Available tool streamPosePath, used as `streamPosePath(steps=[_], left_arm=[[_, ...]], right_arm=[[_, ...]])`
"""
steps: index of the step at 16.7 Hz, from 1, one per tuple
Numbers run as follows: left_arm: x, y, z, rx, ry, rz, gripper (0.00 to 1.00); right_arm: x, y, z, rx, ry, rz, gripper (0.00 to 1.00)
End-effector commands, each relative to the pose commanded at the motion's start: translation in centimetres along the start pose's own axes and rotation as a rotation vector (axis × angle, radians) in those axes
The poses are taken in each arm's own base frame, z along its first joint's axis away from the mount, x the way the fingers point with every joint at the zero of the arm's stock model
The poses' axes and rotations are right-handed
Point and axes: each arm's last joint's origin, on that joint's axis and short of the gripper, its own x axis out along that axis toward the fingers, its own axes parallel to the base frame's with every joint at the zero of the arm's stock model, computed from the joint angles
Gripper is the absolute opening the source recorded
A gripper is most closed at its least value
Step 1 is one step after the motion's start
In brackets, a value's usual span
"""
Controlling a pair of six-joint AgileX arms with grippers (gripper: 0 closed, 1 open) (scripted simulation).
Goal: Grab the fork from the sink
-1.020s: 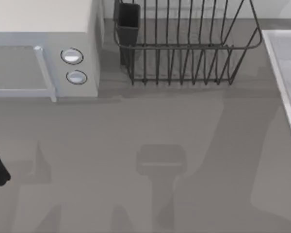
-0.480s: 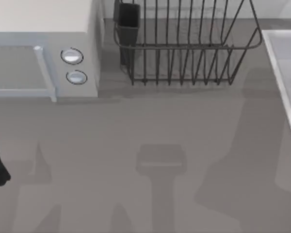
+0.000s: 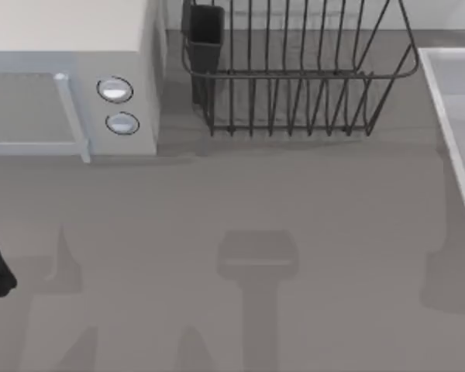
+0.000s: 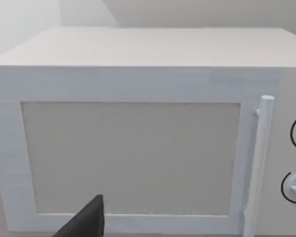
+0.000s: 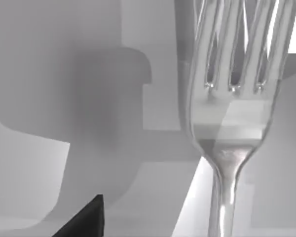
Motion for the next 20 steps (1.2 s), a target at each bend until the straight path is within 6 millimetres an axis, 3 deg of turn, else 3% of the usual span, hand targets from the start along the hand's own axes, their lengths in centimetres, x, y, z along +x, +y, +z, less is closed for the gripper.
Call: streamPosePath(steps=[6,12,20], left_arm=[[0.0,0.0,0.0,0.0,0.0,0.0,1.0],[0.0,0.0,0.0,0.0,0.0,0.0,1.0],[0.0,0.0,0.0,0.0,0.0,0.0,1.0]], right_arm=[[4.1,0.7,-2.2,0.003,0.005,0.001,1.0],[4.5,0.7,-2.5,0.003,0.009,0.002,1.0],[4.5,0.7,-2.5,0.003,0.009,0.002,0.4]])
